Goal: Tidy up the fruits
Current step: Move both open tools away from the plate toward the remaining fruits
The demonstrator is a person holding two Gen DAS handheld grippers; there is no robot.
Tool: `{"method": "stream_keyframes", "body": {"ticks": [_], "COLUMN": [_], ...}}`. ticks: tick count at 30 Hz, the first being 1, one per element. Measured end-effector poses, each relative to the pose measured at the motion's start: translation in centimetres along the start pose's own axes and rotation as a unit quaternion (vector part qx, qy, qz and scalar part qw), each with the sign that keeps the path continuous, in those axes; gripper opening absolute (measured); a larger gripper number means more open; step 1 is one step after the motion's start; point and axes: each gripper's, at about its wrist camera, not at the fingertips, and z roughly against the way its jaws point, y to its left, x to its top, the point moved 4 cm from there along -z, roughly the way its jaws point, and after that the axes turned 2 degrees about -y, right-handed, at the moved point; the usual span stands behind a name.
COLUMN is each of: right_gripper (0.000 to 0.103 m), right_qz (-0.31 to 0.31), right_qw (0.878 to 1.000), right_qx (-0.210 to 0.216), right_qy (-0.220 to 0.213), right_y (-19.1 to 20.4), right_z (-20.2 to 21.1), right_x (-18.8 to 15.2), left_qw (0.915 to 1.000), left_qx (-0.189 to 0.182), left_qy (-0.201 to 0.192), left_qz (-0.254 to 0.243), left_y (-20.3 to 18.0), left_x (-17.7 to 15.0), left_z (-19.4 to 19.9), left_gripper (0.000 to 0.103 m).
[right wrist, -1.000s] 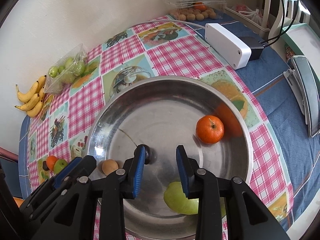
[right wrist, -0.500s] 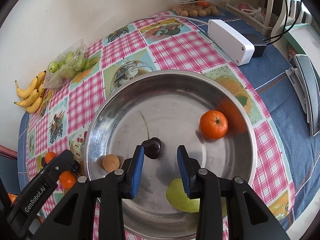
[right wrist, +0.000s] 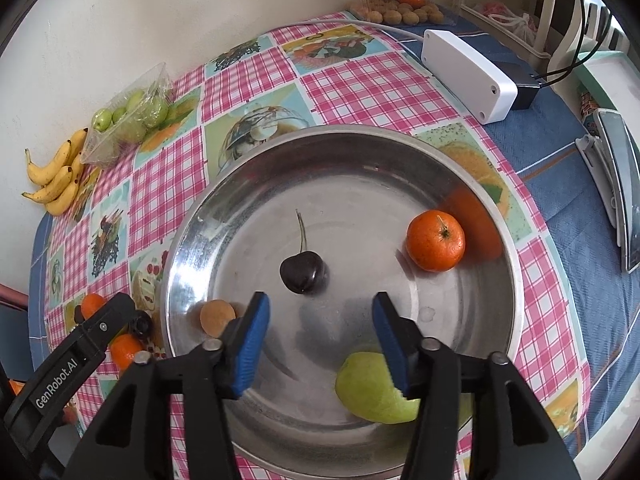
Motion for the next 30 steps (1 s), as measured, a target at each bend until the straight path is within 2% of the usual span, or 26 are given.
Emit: {"method": "stream_keyframes", "body": {"ticks": [2,4,11,14,30], "right_gripper": [0.063,0.072,0.086,0.1,0.101], "right_qz": [0.004,0.007,0.014,0.019,0.028], "right_qw": [1.0,1.0,1.0,1.0,0.999], "right_qx": [-0.004,-0.006,-0.006,-0.008,-0.011], "right_qy": [0.0,0.0,-0.008,-0.015,-0.022], "right_y": [0.1,0.1,0.1,0.2,0.3], "right_z": [-0.1,-0.1,-0.1,0.0,0.1], "right_x": [0.0,0.0,0.1,0.2,0.3], "left_qw": [1.0,0.9998,0.9986,0.9977,0.9973], "left_qx": [0.008,0.018,0.052,0.064,0.071], "left_qy": [-0.002,-0.003,-0.006,-0.012,-0.006], "left_qz": [0.004,0.005,0.011,0.018,0.016], "left_y": [0.3,0.6,1.5,2.1,2.6], "left_x": [0.0,0.0,0.0,0.1,0.0], "left_z": [-0.1,-0.2,-0.5,-0.5,-0.7], "left_gripper": [0.1,0.103,0.103,0.103,0.103]}}
